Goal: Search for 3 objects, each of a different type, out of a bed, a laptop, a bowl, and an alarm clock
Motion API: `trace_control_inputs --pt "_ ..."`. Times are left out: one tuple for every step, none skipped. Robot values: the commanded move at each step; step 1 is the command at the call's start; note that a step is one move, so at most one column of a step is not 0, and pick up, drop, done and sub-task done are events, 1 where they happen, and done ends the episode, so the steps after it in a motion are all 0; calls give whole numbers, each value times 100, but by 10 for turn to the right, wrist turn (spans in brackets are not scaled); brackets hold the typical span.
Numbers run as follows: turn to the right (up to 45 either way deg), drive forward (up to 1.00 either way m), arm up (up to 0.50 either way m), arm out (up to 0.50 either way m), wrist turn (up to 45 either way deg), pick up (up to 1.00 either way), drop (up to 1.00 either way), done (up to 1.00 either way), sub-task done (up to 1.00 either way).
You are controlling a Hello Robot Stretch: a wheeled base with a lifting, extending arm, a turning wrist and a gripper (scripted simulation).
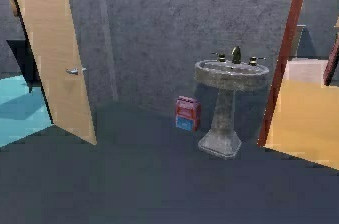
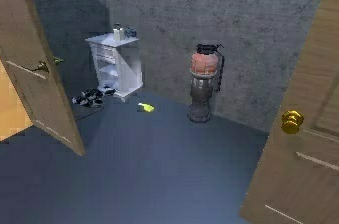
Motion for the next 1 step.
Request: trace_control_inputs --pt "-90 0 0 0 0 0 0 0 0"
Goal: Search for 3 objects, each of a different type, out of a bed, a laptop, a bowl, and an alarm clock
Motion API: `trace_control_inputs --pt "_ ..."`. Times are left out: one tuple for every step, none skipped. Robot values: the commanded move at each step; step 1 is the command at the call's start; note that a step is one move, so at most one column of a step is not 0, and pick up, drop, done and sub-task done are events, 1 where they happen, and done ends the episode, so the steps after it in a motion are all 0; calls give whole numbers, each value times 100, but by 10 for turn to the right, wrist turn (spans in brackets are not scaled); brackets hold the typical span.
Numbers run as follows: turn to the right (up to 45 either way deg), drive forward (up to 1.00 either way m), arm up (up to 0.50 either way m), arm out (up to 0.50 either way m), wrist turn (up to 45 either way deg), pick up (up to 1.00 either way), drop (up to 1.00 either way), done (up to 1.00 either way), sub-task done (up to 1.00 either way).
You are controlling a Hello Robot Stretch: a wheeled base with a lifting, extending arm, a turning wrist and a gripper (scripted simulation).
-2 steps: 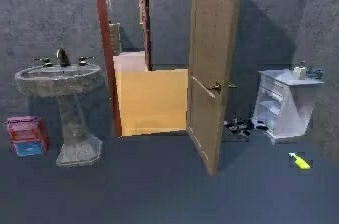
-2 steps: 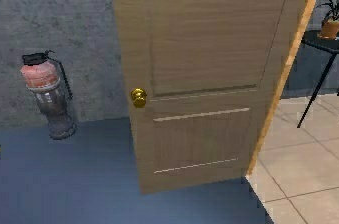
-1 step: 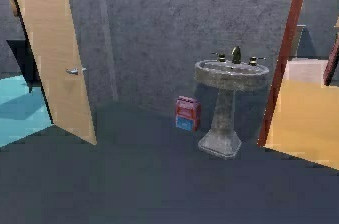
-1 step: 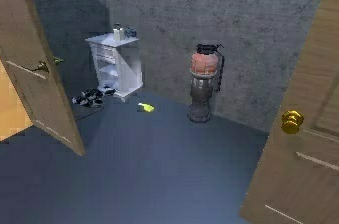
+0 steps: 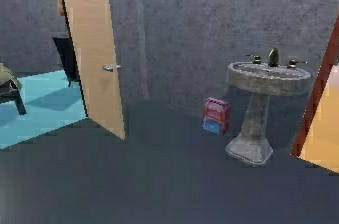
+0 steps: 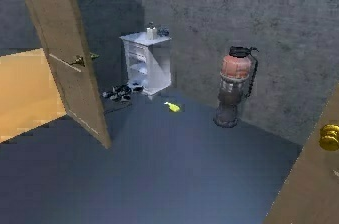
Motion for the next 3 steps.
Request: trace_control_inputs --pt "0 80 0 0 0 0 0 0 0" --pt "-420 0 0 0 0 0 0 0 0" --pt "0 50 0 0 0 0 0 0 0"
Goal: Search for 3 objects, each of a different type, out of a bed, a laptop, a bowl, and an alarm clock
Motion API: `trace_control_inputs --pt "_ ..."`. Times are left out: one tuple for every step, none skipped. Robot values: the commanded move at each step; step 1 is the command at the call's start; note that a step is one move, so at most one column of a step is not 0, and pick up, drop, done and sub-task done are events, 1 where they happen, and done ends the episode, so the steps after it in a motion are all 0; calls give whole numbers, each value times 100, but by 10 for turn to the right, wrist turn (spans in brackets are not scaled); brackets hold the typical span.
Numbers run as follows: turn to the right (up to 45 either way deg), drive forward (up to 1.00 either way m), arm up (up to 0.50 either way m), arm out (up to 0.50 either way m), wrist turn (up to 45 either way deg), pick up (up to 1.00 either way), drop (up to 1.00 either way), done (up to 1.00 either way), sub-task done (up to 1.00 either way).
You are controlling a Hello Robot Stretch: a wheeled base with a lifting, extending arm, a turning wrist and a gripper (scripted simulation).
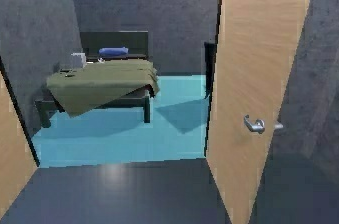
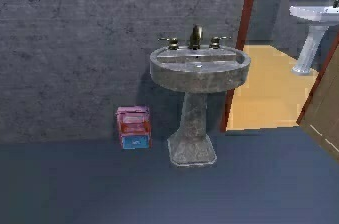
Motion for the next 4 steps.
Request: trace_control_inputs --pt "-150 0 0 0 0 0 0 0 0" --pt "0 100 0 0 0 0 0 0 0" --pt "0 85 0 0 0 0 0 0 0" --pt "0 0 0 0 0 0 0 0 100"
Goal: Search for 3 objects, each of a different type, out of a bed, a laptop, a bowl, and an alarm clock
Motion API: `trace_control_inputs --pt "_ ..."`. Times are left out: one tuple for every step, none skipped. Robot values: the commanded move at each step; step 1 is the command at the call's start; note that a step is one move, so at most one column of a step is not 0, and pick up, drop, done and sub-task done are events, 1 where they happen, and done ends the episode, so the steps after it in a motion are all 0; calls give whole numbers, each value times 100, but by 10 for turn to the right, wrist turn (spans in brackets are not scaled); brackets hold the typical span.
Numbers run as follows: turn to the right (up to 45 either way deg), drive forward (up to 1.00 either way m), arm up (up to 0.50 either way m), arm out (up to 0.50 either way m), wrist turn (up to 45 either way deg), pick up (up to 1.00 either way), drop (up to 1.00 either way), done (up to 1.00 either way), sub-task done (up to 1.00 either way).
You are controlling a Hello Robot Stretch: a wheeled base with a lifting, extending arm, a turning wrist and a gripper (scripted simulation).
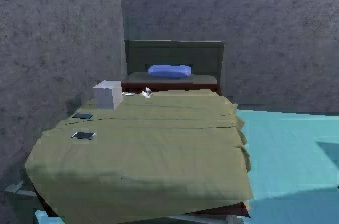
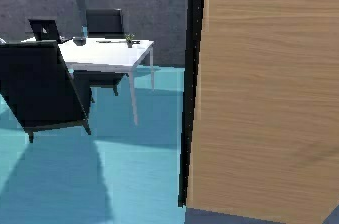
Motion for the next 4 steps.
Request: trace_control_inputs --pt "450 0 0 0 0 0 0 0 0" --pt "90 0 0 0 0 0 0 0 0" --pt "0 100 0 0 0 0 0 0 0" --pt "-270 0 0 0 0 0 0 0 0"
